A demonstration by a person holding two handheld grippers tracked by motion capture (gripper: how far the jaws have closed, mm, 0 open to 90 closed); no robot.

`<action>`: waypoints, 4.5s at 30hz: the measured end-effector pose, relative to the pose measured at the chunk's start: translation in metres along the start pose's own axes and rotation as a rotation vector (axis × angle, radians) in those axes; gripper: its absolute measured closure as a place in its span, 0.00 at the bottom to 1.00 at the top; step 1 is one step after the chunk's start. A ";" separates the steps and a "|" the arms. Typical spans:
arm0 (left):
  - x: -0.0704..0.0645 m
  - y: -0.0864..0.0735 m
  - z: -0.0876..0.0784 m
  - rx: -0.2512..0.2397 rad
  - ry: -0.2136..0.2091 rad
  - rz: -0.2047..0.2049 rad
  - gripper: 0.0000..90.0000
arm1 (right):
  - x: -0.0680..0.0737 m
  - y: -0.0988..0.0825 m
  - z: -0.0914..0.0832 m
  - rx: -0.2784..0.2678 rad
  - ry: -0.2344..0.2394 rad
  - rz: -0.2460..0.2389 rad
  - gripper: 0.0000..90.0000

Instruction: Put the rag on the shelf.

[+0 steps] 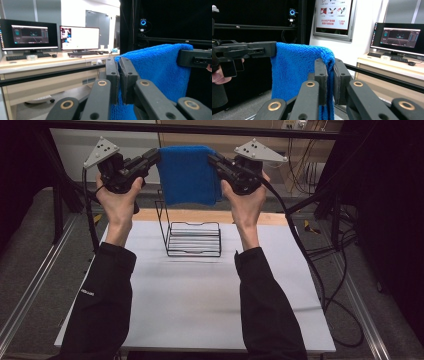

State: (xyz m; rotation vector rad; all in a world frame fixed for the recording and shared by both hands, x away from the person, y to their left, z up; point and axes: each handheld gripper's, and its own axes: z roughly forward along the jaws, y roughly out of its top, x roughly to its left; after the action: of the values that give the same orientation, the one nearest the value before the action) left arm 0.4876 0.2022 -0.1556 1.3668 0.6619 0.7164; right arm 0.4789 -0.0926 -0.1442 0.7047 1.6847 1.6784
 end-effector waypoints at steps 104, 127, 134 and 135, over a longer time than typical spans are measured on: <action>-0.009 -0.096 -0.019 0.366 -0.114 0.166 0.95 | -0.006 -0.075 -0.014 0.226 0.151 0.106 0.64; -0.015 -0.104 -0.016 0.515 -0.113 0.044 0.98 | 0.004 -0.115 0.005 0.437 0.119 0.068 0.92; -0.011 -0.120 -0.003 0.536 -0.057 0.041 1.00 | 0.006 -0.119 0.009 0.433 0.119 0.062 0.90; -0.010 -0.121 -0.002 0.531 -0.056 0.033 1.00 | 0.006 -0.119 0.010 0.432 0.116 0.060 0.89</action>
State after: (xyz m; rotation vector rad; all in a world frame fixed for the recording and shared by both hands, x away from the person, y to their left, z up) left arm 0.4883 0.1880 -0.2761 1.8799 0.8213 0.5433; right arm 0.4909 -0.0859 -0.2634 0.8759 2.1606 1.4274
